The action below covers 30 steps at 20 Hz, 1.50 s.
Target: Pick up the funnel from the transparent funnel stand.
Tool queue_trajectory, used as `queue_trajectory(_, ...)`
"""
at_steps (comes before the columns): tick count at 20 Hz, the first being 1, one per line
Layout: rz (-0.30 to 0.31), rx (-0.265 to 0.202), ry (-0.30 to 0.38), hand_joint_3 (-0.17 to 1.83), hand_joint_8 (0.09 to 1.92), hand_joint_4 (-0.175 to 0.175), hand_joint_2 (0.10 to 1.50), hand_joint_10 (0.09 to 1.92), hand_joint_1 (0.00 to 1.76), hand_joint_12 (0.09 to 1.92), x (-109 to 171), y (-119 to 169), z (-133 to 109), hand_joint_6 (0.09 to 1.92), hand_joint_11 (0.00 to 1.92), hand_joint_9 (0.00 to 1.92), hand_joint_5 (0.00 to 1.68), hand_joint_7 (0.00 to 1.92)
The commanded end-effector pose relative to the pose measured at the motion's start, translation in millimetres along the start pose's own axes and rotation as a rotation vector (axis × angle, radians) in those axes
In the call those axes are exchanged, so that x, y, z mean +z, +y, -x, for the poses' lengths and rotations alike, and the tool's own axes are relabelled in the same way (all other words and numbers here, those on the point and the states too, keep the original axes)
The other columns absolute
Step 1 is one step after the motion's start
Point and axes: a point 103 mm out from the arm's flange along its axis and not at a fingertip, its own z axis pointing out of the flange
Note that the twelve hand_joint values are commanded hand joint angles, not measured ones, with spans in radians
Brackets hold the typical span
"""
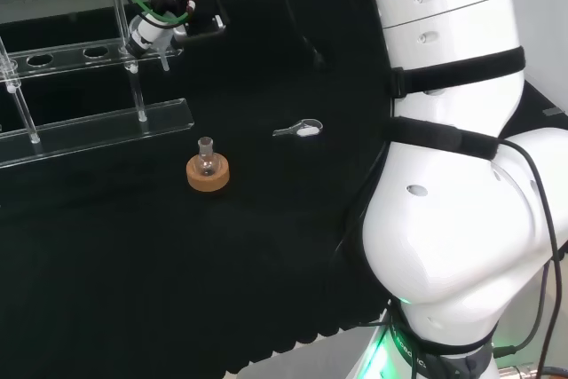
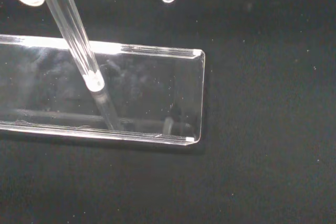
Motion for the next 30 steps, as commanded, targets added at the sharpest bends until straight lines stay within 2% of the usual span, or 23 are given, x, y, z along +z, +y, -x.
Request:
queue_trajectory(1,0.012,-0.003,0.001,0.01,0.67,-0.046,0.77,0.83,0.5,1.43,-4,-3,0,0.09,0.0,0.0,0.15,0.17)
queue_trajectory(8,0.022,0.002,0.008,0.01,0.66,-0.064,0.78,0.85,0.5,1.45,-7,-3,0,0.09,0.0,0.04,0.2,0.21)
queue_trajectory(17,0.006,-0.011,-0.033,0.02,0.61,-0.064,0.79,0.84,0.53,1.47,-6,-2,-6,0.09,0.0,0.12,0.23,0.3)
queue_trajectory(30,0.065,-0.021,-0.06,0.02,0.6,-0.049,0.78,0.78,0.64,1.54,-14,-2,-6,0.09,0.0,0.28,0.38,0.49)
